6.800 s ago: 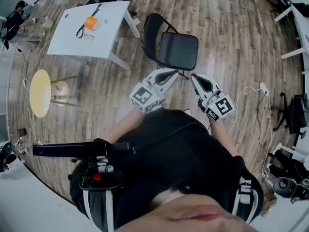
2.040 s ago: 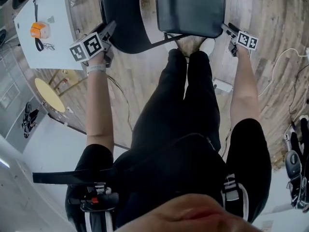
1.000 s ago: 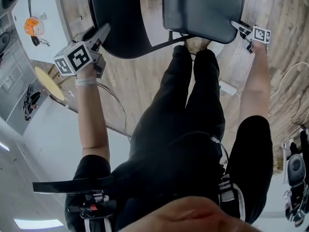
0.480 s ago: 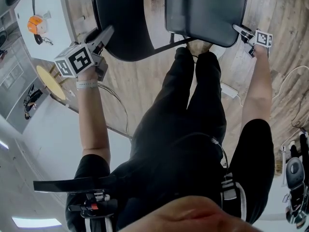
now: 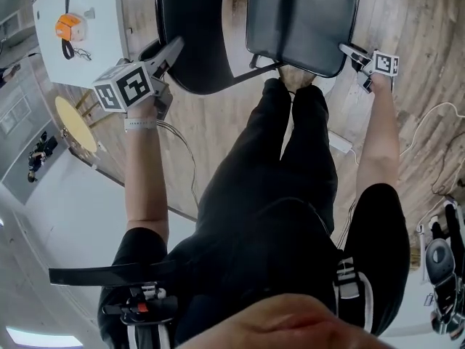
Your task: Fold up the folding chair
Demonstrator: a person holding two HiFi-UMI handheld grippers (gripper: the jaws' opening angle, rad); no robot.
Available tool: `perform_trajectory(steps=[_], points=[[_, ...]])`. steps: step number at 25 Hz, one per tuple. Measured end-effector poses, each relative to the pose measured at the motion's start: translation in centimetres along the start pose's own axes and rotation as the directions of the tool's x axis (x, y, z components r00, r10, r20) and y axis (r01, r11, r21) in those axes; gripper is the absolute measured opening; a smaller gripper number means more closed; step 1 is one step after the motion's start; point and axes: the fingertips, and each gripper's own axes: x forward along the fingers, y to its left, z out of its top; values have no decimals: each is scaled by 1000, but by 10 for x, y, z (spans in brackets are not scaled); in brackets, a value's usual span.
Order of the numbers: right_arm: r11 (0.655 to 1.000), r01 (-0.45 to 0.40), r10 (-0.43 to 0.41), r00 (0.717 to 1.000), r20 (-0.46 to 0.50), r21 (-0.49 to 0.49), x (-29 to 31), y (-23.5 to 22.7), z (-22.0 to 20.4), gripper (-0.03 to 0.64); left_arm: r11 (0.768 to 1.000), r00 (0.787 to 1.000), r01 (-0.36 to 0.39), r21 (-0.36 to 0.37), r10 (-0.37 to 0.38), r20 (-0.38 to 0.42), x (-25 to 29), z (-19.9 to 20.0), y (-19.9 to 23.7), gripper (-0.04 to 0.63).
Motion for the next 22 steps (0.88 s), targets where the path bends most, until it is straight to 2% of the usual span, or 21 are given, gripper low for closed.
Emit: perform_trajectory(steps=[2,11,13,16,22], points=[[998,-65,65,998,13,-12,12,26,0,236,1000,1000,-4,3,4,9,-8,3,1,126],[993,-91,94,995,41,-75,35,97,0,198,1000,999,9,18,-10,49,-41,18,-7,123],[991,-98,101,994,35,-91,45,112,1,192,1000,998,19,21,-20,61,-46,22,-6,123],[981,-161,163,987,8,-111,63,141,-3,175,999,997,27,31,-29,75,-56,26,-6,121],[962,-235,232,972,-35,-137,97,196,-6,150,999,993,28,28,-31,110,-74,36,-7,118]])
